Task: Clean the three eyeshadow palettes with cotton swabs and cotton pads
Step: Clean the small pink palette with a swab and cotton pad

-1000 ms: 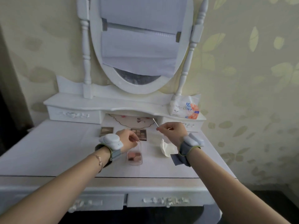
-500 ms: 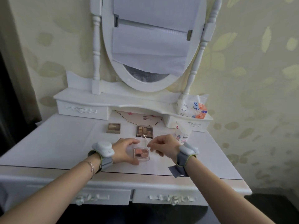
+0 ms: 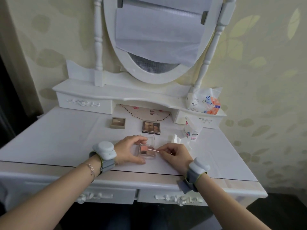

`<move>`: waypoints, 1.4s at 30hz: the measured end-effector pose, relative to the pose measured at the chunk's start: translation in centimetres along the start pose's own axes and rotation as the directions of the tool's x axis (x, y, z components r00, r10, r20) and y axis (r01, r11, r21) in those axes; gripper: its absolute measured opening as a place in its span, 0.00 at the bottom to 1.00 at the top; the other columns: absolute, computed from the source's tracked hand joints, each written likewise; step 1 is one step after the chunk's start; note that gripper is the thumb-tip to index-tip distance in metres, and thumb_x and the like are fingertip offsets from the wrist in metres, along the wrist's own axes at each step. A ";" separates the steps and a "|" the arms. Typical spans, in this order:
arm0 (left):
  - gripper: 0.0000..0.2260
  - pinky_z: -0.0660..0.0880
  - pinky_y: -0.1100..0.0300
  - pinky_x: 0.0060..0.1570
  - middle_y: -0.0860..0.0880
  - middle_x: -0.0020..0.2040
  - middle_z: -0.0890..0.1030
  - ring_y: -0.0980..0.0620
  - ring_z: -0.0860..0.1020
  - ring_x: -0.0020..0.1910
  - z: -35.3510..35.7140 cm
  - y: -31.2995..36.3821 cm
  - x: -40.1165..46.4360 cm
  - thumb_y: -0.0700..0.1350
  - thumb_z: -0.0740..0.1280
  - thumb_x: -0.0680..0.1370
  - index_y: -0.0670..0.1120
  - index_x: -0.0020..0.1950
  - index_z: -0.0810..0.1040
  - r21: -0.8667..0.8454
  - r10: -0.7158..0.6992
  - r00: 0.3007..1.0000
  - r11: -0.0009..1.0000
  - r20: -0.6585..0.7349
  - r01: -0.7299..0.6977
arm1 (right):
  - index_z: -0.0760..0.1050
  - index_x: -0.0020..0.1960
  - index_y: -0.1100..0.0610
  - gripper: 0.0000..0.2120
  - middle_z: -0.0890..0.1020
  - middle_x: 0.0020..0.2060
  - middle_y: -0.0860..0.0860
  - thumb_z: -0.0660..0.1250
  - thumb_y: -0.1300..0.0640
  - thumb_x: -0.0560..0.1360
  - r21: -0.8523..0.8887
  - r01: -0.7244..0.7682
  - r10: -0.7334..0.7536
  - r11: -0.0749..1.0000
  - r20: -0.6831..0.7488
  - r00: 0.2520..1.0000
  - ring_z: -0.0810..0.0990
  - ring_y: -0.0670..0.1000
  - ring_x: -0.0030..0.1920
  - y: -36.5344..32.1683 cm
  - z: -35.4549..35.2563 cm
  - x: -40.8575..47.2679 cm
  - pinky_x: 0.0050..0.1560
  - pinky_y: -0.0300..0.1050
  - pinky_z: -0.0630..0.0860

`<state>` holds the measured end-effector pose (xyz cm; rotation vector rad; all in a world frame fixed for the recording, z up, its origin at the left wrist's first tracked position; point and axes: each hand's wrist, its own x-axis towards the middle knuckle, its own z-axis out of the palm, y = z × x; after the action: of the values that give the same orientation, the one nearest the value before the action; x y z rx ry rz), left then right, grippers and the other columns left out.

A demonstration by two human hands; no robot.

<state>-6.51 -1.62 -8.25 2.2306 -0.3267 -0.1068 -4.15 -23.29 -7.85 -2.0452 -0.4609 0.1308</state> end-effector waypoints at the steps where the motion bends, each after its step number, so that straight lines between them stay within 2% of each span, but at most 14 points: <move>1: 0.40 0.64 0.65 0.64 0.58 0.57 0.73 0.59 0.71 0.61 0.1 0.0 0.0 0.64 0.72 0.54 0.55 0.65 0.68 0.005 0.003 1.000 1.000 -0.011 -0.003 | 0.82 0.41 0.52 0.09 0.73 0.29 0.48 0.68 0.64 0.73 0.020 0.005 -0.004 1.000 -0.011 1.000 0.68 0.44 0.32 0.1 0.0 0.0 0.36 0.35 0.65; 5: 0.38 0.67 0.58 0.65 0.59 0.57 0.74 0.57 0.72 0.61 0.3 0.0 0.1 0.66 0.68 0.55 0.57 0.63 0.67 0.023 0.018 0.999 1.000 -0.044 -0.017 | 0.82 0.38 0.47 0.12 0.81 0.34 0.57 0.69 0.63 0.72 0.046 0.027 -0.025 0.999 -0.027 0.999 0.74 0.47 0.36 0.0 0.1 -0.1 0.40 0.41 0.71; 7: 0.36 0.67 0.59 0.65 0.61 0.56 0.73 0.57 0.72 0.60 0.3 0.0 0.0 0.65 0.68 0.55 0.59 0.62 0.67 0.021 0.019 0.999 1.000 -0.041 -0.018 | 0.82 0.36 0.45 0.13 0.83 0.37 0.58 0.70 0.62 0.72 0.042 0.030 -0.029 0.999 -0.033 0.999 0.75 0.49 0.36 0.0 0.1 -0.1 0.41 0.43 0.72; 10: 0.35 0.67 0.60 0.64 0.59 0.57 0.74 0.59 0.72 0.58 0.3 -0.1 0.1 0.63 0.69 0.55 0.60 0.61 0.66 0.010 0.030 0.999 1.000 -0.038 -0.029 | 0.82 0.36 0.44 0.12 0.84 0.38 0.57 0.70 0.61 0.72 0.027 0.030 -0.029 0.999 -0.037 0.999 0.75 0.49 0.36 -0.1 0.1 -0.2 0.41 0.45 0.73; 17: 0.32 0.66 0.69 0.60 0.61 0.57 0.74 0.66 0.71 0.56 0.3 -0.4 0.2 0.63 0.70 0.56 0.64 0.59 0.65 -0.013 0.033 0.999 0.999 -0.020 -0.034 | 0.80 0.38 0.44 0.12 0.83 0.36 0.54 0.69 0.61 0.72 -0.013 0.048 -0.048 0.999 -0.013 0.999 0.75 0.47 0.36 -0.3 0.1 -0.2 0.40 0.42 0.73; 20: 0.33 0.65 0.75 0.57 0.62 0.56 0.74 0.68 0.71 0.54 0.3 -0.4 0.2 0.62 0.70 0.56 0.63 0.59 0.66 -0.020 0.039 0.999 0.999 -0.025 -0.040 | 0.80 0.37 0.45 0.13 0.80 0.33 0.52 0.70 0.62 0.72 0.009 0.037 -0.037 0.999 0.019 0.999 0.73 0.45 0.34 -0.7 0.0 -0.3 0.37 0.36 0.70; 23: 0.35 0.64 0.78 0.55 0.62 0.55 0.74 0.71 0.70 0.53 0.4 -0.5 0.2 0.62 0.70 0.56 0.59 0.62 0.68 -0.022 0.049 0.998 0.999 -0.034 -0.050 | 0.80 0.36 0.46 0.13 0.80 0.33 0.51 0.69 0.63 0.72 0.052 0.021 -0.023 0.998 0.033 0.999 0.73 0.44 0.33 -0.8 0.0 -0.4 0.37 0.34 0.69; 26: 0.35 0.64 0.76 0.56 0.62 0.56 0.74 0.71 0.70 0.52 0.4 -0.4 0.2 0.62 0.69 0.55 0.59 0.62 0.67 -0.015 0.042 0.999 0.999 -0.031 -0.043 | 0.81 0.38 0.48 0.11 0.81 0.33 0.49 0.69 0.63 0.73 0.057 0.018 -0.018 0.998 -0.004 1.000 0.72 0.42 0.32 -0.7 0.1 -0.3 0.37 0.34 0.69; 29: 0.35 0.66 0.71 0.59 0.61 0.56 0.74 0.69 0.71 0.53 0.4 -0.2 0.1 0.63 0.69 0.55 0.60 0.61 0.66 -0.012 0.033 0.999 0.999 -0.030 -0.033 | 0.81 0.38 0.48 0.10 0.83 0.36 0.55 0.69 0.62 0.72 0.032 0.022 -0.021 0.999 -0.032 0.999 0.74 0.46 0.35 -0.7 0.4 -0.1 0.39 0.39 0.71; 33: 0.35 0.67 0.66 0.61 0.59 0.58 0.75 0.64 0.72 0.56 0.3 -0.1 0.1 0.63 0.69 0.55 0.61 0.61 0.66 -0.010 0.028 0.999 1.000 -0.036 -0.028 | 0.80 0.35 0.46 0.14 0.80 0.33 0.52 0.69 0.64 0.72 0.042 0.014 -0.015 0.999 0.036 0.999 0.72 0.46 0.34 -1.1 0.2 -0.4 0.37 0.37 0.69; 37: 0.35 0.67 0.66 0.61 0.57 0.59 0.75 0.64 0.72 0.56 0.4 0.0 0.0 0.63 0.69 0.55 0.61 0.61 0.66 -0.015 0.033 0.999 0.999 -0.039 -0.033 | 0.80 0.36 0.47 0.13 0.80 0.32 0.51 0.69 0.63 0.72 0.049 0.002 -0.002 0.999 0.004 1.000 0.70 0.45 0.32 -1.0 0.0 -0.4 0.35 0.36 0.68; 42: 0.36 0.68 0.64 0.61 0.56 0.59 0.75 0.60 0.73 0.57 0.4 0.0 0.1 0.63 0.69 0.55 0.60 0.62 0.66 -0.004 0.035 0.998 0.999 -0.046 -0.035 | 0.80 0.36 0.46 0.13 0.80 0.33 0.54 0.69 0.63 0.72 0.040 0.000 -0.001 0.999 0.029 1.000 0.71 0.49 0.35 -0.9 0.1 -0.4 0.38 0.41 0.68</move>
<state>-6.50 -1.93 -8.50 2.2179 -0.3403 -0.0380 -4.82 -23.00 -7.12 -2.0061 -0.4730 0.1683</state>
